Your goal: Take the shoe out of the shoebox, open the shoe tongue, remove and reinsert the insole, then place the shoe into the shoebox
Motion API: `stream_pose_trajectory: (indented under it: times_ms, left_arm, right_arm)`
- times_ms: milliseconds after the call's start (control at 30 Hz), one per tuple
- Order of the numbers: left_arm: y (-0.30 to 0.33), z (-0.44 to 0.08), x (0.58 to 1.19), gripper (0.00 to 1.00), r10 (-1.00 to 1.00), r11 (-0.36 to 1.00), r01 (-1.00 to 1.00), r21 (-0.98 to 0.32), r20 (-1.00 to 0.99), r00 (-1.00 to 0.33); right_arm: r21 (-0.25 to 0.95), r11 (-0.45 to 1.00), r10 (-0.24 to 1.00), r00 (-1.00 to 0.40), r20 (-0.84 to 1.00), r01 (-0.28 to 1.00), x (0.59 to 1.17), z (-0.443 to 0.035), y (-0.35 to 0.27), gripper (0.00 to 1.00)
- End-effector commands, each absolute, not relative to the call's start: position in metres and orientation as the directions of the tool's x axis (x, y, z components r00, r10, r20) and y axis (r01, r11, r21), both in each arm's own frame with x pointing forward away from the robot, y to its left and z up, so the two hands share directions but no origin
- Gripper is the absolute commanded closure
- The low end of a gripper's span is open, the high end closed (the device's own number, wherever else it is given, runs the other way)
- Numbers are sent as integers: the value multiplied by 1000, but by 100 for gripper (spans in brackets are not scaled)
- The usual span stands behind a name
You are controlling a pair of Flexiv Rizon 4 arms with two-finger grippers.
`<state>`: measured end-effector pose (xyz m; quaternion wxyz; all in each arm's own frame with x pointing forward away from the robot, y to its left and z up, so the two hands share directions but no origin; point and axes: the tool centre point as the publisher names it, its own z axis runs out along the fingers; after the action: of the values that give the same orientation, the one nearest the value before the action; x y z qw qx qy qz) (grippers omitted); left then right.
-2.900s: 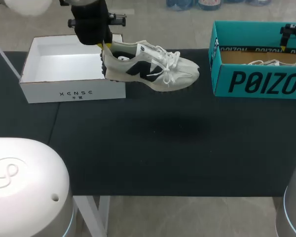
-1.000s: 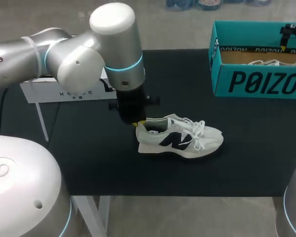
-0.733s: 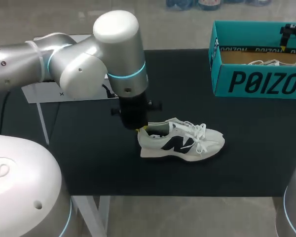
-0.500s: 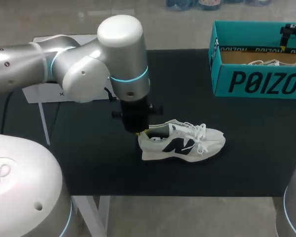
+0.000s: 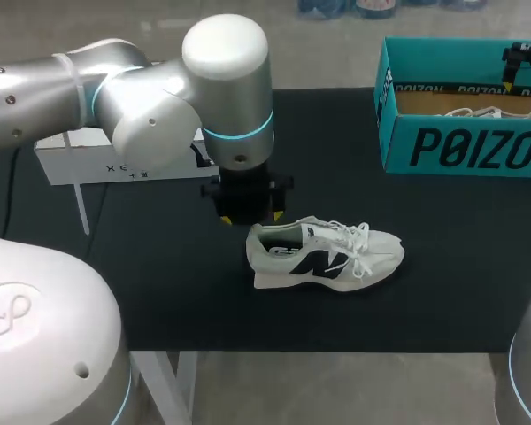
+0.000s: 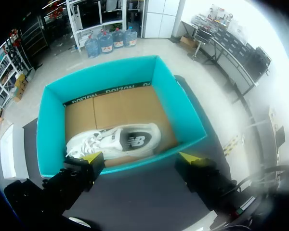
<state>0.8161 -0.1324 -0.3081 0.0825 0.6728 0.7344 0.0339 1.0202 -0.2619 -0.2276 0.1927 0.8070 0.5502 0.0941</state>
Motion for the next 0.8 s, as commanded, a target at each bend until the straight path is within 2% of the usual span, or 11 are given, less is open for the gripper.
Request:
stream_pose_trajectory:
  times_ms: [33, 300, 433, 667, 800]
  left_arm:
    - [-80, -253, 791, 0, 983, 133, 970, 205, -151, -103]
    - [-16, -261, 765, 0, 870, 268, 963, 3, -431, -240]
    - [10, -276, 746, 0, 804, 343, 937, -65, -496, -329]
    - [34, -280, 723, 0, 713, 367, 921, -131, -596, -369]
    - [35, -277, 716, 0, 680, 323, 930, -174, -641, -356]
  right_arm:
    - [416, -320, 924, 377, -60, 851, 1019, -228, -262, 0]
    - [416, -320, 924, 377, -60, 851, 1019, -228, -262, 0]
    - [416, -320, 924, 377, -60, 851, 1019, -228, -262, 0]
    - [416, -320, 924, 377, -60, 851, 1019, -228, -262, 0]
    - [416, -320, 924, 377, -60, 851, 1019, -228, -262, 0]
